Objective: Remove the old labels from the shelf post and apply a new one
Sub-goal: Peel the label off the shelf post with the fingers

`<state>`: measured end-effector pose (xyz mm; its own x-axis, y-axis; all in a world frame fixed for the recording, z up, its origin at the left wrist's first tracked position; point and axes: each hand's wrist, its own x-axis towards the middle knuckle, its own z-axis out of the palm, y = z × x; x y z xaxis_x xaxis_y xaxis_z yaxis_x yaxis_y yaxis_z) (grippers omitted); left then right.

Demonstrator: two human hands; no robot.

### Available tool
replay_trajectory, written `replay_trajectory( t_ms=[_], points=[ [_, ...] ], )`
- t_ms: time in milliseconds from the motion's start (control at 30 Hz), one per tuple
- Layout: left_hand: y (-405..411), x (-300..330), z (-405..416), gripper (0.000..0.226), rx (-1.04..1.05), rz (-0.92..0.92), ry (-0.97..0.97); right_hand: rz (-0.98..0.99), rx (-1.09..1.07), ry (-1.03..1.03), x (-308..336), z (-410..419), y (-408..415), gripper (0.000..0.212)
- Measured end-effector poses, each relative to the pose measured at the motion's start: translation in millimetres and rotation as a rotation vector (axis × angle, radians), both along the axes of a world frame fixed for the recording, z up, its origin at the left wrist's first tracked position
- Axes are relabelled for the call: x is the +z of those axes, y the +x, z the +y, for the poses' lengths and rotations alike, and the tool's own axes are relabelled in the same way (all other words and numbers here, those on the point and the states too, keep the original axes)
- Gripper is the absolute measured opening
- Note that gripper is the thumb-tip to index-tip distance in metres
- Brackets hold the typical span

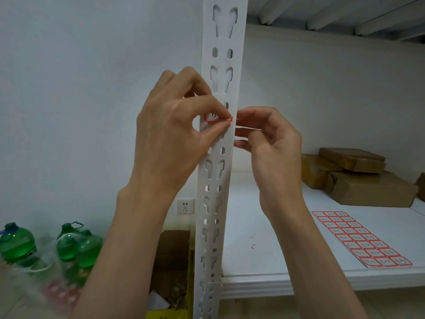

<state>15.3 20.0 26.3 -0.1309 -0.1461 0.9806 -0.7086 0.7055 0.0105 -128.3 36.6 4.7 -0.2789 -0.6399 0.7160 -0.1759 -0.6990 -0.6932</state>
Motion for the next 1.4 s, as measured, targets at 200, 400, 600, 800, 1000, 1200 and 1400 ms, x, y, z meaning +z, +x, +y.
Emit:
replay_trajectory(
  t_ms=[200,400,600,800,1000,1200,1400],
  points=[
    [-1,-6,-6,0.017,0.002,0.018,-0.064,-0.008,0.005,0.009,0,2,0,0.035],
    [-8,-11,-9,0.020,0.010,0.078,-0.107,-0.029,0.032,-0.004,1,3,0,0.035],
    [-20,-17,-9,0.011,-0.060,0.180,-0.047,-0.031,0.022,-0.001,0,4,2,0.035],
    [-11,-12,-5,0.008,-0.163,0.132,0.026,-0.027,0.030,0.013,1,4,-1,0.034],
    [0,-2,2,0.009,-0.165,0.037,0.059,-0.042,0.032,0.026,1,3,0,0.033],
    [-12,-5,4,0.007,-0.093,0.091,0.071,-0.060,0.042,0.007,1,3,1,0.035],
    [-17,-6,0,0.008,-0.100,0.130,0.095,-0.047,0.022,0.017,1,3,1,0.033]
  ],
)
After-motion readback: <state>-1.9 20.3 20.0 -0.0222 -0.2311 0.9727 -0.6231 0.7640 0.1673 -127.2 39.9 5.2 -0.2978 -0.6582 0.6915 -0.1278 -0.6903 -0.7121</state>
